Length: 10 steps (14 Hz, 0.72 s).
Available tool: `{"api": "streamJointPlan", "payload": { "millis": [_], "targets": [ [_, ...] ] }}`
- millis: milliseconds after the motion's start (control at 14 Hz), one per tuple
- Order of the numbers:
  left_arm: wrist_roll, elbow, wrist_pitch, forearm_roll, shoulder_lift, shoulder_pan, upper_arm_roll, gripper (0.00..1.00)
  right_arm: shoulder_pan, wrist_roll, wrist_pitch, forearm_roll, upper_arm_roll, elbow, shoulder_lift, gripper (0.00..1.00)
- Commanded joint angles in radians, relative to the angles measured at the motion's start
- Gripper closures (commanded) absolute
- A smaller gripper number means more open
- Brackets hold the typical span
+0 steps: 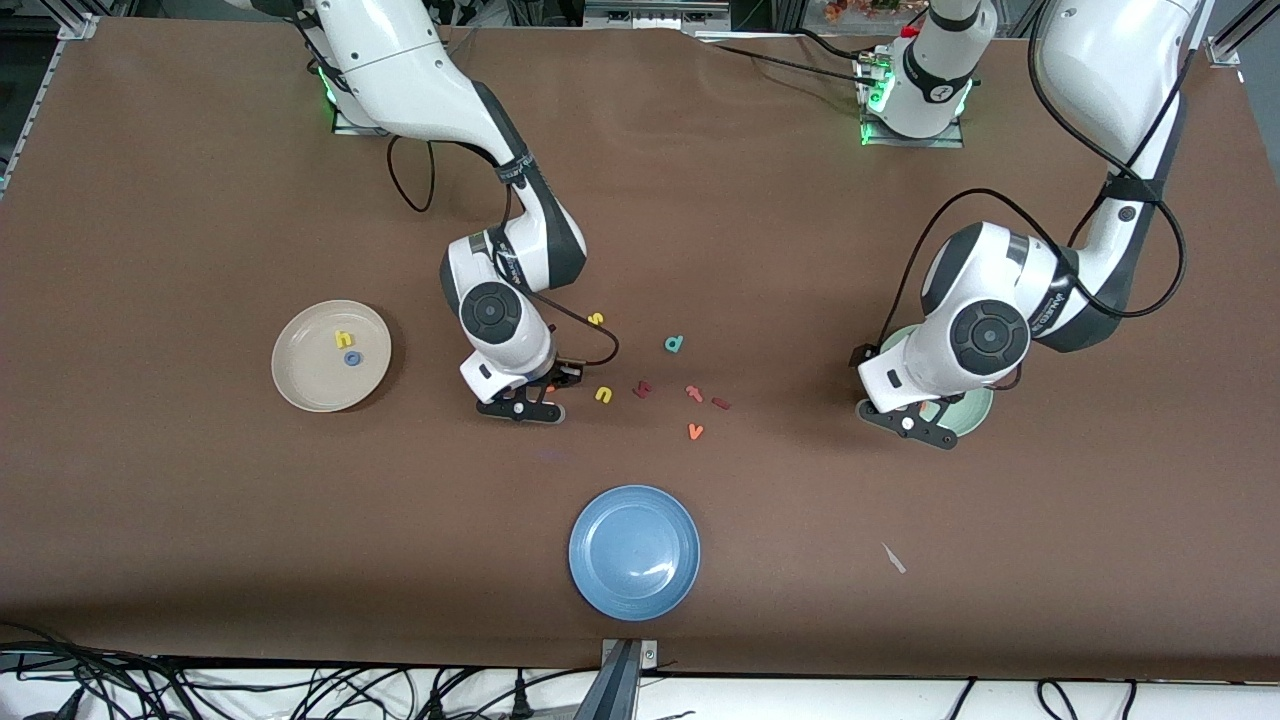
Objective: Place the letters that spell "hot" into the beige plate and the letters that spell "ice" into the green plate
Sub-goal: 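Set the orange letter in the white plate while the left gripper reaches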
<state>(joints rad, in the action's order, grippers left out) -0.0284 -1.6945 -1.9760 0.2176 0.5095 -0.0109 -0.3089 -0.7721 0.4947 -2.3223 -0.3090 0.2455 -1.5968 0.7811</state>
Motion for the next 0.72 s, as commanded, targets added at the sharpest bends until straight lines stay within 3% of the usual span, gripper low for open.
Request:
{"api": "streamJointPlan", "payload": {
  "millis": [0,143,286,430,644],
  "targets": [
    [-0.048,0.051,0.022,-0.009,0.014,0.014,-0.004,0.0,0.002,0.011,0.023,-0.027,-0.003,0.029,0.015,0.99],
    [-0.18,0.072,0.022,-0.052,0.027,0.02,-0.006,0.0,0.026,-0.002,0.187,-0.015,0.008,0.116,0.012,1.0],
    [-0.315,0.073,0.02,-0.13,0.038,0.029,-0.006,0.0,0.062,-0.109,0.328,-0.013,0.056,0.149,-0.015,1.0],
    [-0.454,0.11,0.02,-0.173,0.07,0.058,-0.006,0.0,0.06,-0.198,0.401,-0.012,0.144,0.107,-0.051,1.0],
    [-0.716,0.14,0.017,-0.176,0.118,0.129,-0.006,0.0,0.06,-0.287,0.383,-0.007,0.219,-0.01,-0.114,1.0]
  ]
}}
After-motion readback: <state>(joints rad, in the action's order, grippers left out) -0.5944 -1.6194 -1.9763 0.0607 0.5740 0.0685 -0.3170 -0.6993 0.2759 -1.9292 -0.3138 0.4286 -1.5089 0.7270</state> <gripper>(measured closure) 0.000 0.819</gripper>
